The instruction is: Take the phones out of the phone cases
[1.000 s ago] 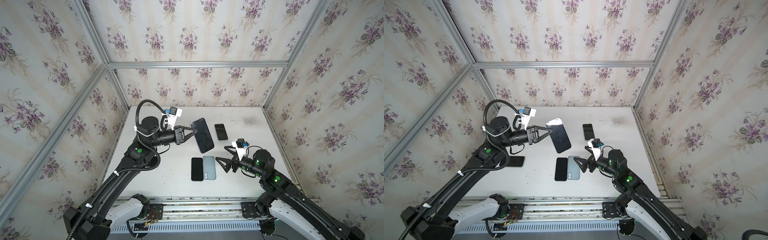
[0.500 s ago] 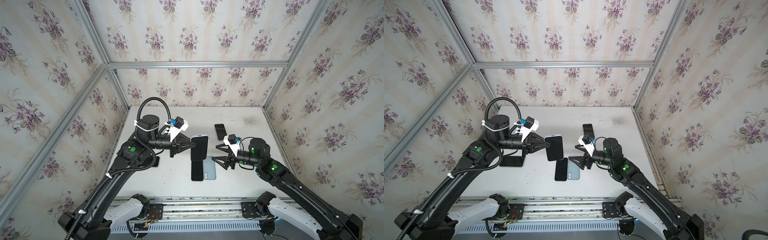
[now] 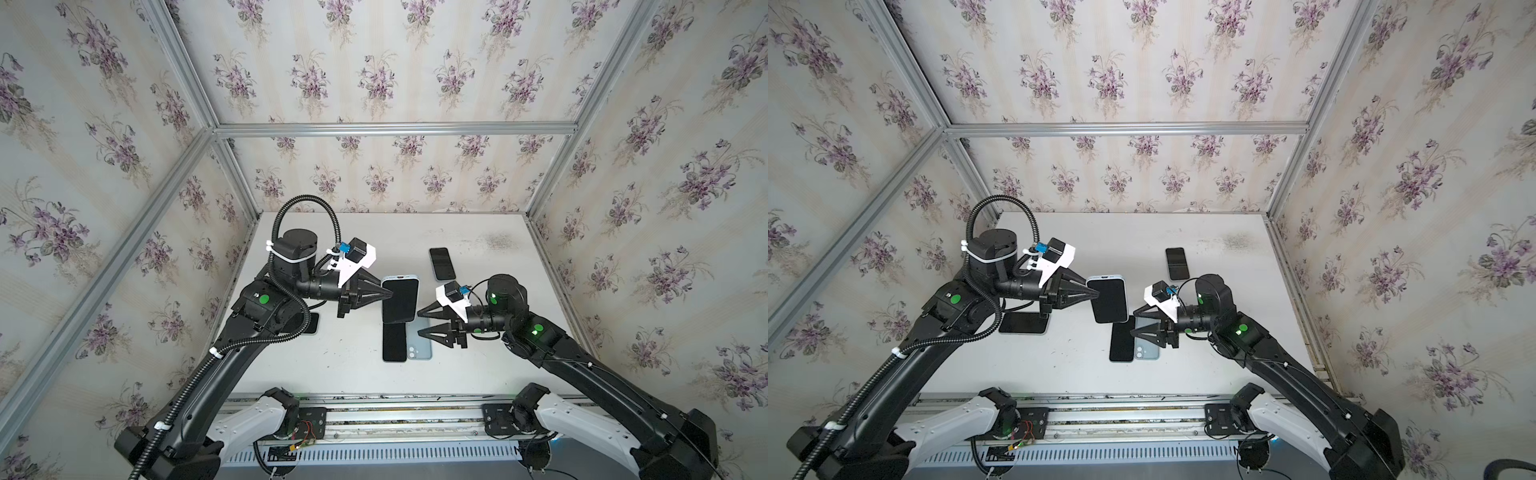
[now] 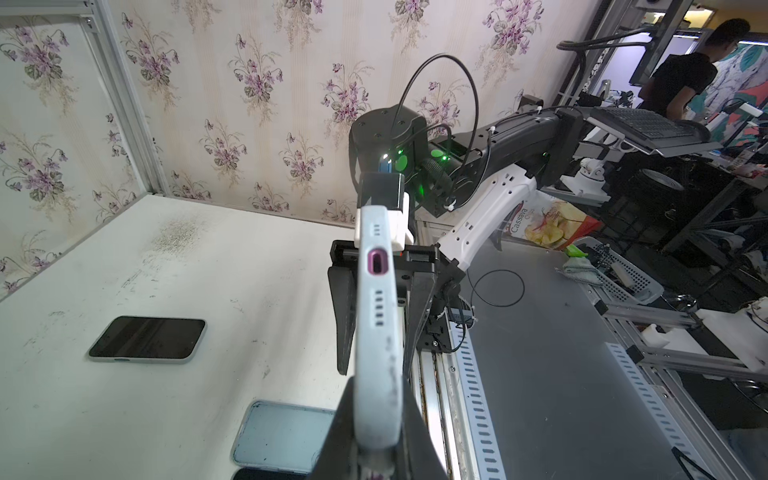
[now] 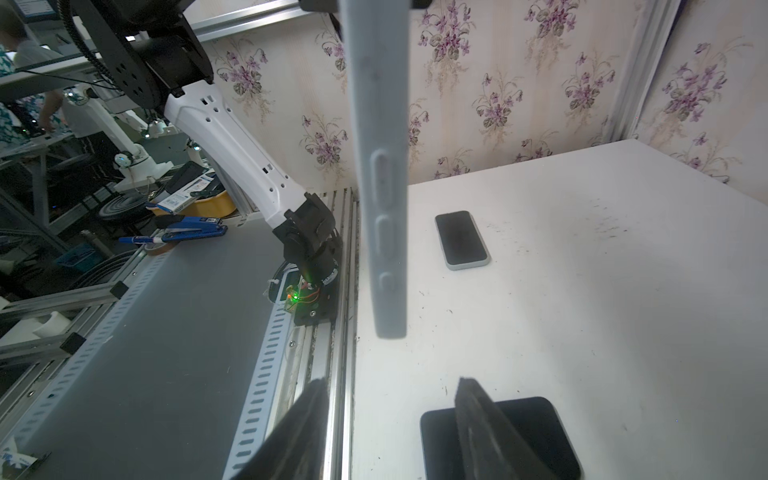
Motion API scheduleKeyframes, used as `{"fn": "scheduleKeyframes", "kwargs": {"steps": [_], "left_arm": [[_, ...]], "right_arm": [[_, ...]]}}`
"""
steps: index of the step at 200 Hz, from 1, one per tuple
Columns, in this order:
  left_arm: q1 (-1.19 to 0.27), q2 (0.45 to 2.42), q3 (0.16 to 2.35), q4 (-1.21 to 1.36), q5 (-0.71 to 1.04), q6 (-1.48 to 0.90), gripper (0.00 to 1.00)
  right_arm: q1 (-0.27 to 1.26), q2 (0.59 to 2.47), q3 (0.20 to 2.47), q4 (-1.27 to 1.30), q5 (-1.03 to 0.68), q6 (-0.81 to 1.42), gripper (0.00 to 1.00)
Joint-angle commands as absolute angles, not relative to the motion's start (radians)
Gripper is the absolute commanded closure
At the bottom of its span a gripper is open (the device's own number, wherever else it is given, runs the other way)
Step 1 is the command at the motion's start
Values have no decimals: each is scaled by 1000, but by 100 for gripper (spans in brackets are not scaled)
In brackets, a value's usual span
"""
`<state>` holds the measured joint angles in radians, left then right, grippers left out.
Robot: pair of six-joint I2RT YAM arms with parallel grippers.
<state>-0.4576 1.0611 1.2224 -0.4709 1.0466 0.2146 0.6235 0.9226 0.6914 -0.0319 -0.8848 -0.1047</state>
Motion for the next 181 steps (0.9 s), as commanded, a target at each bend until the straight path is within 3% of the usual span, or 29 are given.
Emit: {"fn": "scheduleKeyframes", "kwargs": {"steps": [1, 99, 181], "left_arm": [[-456, 1058, 1218, -440, 1082, 241, 100], [-456, 1057, 1206, -436, 1086, 236, 100], [-455, 1048, 1200, -431, 1089, 232, 100]], "right_arm": [[636, 941, 704, 19, -900, -120, 50], [647, 960, 715, 96, -923, -83, 56], [646, 974, 715, 102, -934, -83, 75]]}}
